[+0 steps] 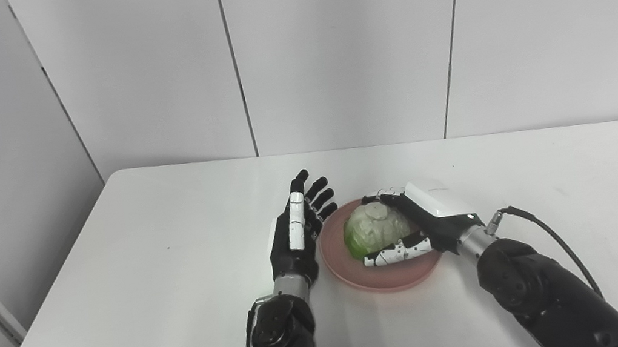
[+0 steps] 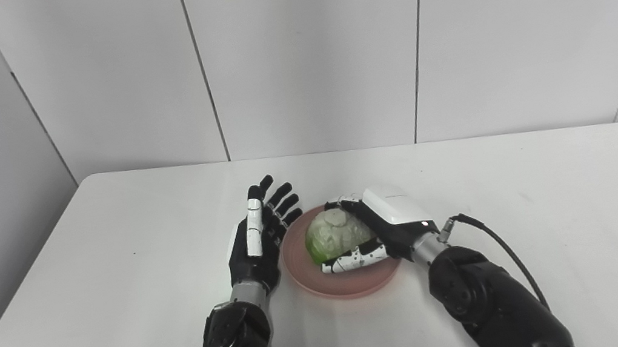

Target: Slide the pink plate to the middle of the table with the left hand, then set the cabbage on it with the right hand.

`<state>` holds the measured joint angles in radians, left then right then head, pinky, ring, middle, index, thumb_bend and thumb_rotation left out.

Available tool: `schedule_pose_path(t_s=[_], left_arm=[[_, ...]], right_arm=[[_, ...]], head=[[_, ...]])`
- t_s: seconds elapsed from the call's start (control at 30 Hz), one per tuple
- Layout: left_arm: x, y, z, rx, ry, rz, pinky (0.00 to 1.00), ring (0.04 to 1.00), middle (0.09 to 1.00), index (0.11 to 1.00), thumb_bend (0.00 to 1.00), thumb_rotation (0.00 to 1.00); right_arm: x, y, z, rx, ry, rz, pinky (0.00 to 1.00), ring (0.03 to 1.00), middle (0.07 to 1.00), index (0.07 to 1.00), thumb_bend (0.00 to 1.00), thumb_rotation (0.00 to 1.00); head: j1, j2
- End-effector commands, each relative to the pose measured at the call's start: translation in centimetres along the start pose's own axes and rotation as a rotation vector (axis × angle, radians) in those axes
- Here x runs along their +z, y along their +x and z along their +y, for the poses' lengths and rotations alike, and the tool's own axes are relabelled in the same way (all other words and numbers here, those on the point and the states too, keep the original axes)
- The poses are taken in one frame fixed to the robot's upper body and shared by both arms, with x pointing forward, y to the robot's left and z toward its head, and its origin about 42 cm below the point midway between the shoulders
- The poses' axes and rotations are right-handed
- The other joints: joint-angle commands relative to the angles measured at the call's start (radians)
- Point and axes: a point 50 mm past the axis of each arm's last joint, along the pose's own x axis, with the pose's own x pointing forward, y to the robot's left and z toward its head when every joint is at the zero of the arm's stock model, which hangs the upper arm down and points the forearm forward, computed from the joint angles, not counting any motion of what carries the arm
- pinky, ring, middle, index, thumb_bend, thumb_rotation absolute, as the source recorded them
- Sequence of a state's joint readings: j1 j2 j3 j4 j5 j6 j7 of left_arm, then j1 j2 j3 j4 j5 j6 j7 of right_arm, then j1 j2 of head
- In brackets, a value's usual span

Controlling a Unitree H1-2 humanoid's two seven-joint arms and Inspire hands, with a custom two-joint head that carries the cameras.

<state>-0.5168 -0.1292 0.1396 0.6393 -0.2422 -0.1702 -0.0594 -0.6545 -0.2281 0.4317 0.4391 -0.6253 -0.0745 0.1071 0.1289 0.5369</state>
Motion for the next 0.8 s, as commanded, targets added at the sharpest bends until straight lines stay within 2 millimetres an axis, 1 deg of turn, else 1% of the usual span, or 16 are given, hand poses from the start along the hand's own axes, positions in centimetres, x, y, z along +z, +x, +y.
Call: schedule_pose_path(t_s=[0.0,0.17,0.2,0.3,0.37,0.4,0.43,0.5,0.57,0.63,0.67,0.77], left_arm=[[-3.1,-1.7,1.1,0.045,-0.021,0.112,0.81,0.833,0.848,0.921,0.75,0.87],[-2.6,-1.7,1.4,0.049,-0.014,0.109,0.81,0.831,0.841,0.929,0.77,0.87],[-2.5,-1.8,1.4,0.051,-0.019,0.107,0.83,0.839,0.844,0.931,0.77,0.87],[-2.3,-1.8,1.8,0.058,-0.022,0.100,0.83,0.842,0.844,0.921,0.78,0.86],[-2.2,-1.8,2.0,0.064,-0.015,0.092,0.82,0.840,0.845,0.917,0.77,0.86],[-2.1,-1.8,2.1,0.066,-0.011,0.087,0.80,0.831,0.840,0.904,0.78,0.85],[-2.0,-1.9,2.2,0.071,-0.002,0.076,0.80,0.835,0.843,0.897,0.77,0.84],[-1.7,-1.9,2.3,0.079,0.004,0.061,0.80,0.839,0.845,0.894,0.77,0.84],[-1.6,-2.0,2.3,0.083,0.007,0.054,0.82,0.845,0.852,0.888,0.77,0.83],[-1.6,-2.0,2.4,0.084,0.017,0.050,0.84,0.856,0.862,0.888,0.76,0.83],[-1.6,-2.0,2.4,0.084,0.022,0.049,0.85,0.869,0.875,0.888,0.76,0.83],[-1.6,-2.1,2.5,0.082,0.047,0.029,0.88,0.896,0.896,0.894,0.77,0.84]], right_arm=[[1.3,0.6,-2.7,-0.071,-0.006,-0.086,0.93,0.865,0.875,0.795,0.95,0.69],[1.6,0.1,-3.2,-0.118,-0.001,-0.102,0.90,0.864,0.878,0.799,0.89,0.77],[1.6,-0.1,-3.3,-0.136,0.011,-0.104,0.90,0.868,0.882,0.805,0.88,0.80],[1.5,-0.7,-3.6,-0.199,0.055,-0.113,0.90,0.856,0.877,0.807,0.87,0.85],[1.3,-1.1,-3.7,-0.239,0.086,-0.119,0.86,0.849,0.875,0.806,0.88,0.88],[1.2,-1.3,-3.6,-0.256,0.101,-0.121,0.75,0.838,0.872,0.806,0.90,0.90],[0.8,-1.7,-3.5,-0.297,0.146,-0.134,0.72,0.835,0.866,0.804,0.89,0.89],[0.3,-2.3,-3.2,-0.369,0.234,-0.158,0.70,0.835,0.862,0.803,0.88,0.88],[-0.1,-2.8,-2.8,-0.432,0.318,-0.175,0.74,0.832,0.845,0.797,0.85,0.83],[-0.4,-3.0,-2.3,-0.489,0.405,-0.186,0.75,0.824,0.838,0.799,0.85,0.83],[-0.5,-3.1,-2.1,-0.514,0.444,-0.190,0.76,0.815,0.832,0.804,0.85,0.86],[-0.9,-3.2,-0.9,-0.578,0.636,-0.174,0.75,0.811,0.835,0.823,0.82,0.89]], head=[[0.002,0.001],[0.002,0.003],[0.001,0.003],[-0.005,0.004],[-0.008,0.004],[-0.008,0.004],[-0.010,0.004],[-0.012,0.004],[-0.014,0.003],[-0.017,0.002],[-0.017,0.003],[-0.023,0.003]])
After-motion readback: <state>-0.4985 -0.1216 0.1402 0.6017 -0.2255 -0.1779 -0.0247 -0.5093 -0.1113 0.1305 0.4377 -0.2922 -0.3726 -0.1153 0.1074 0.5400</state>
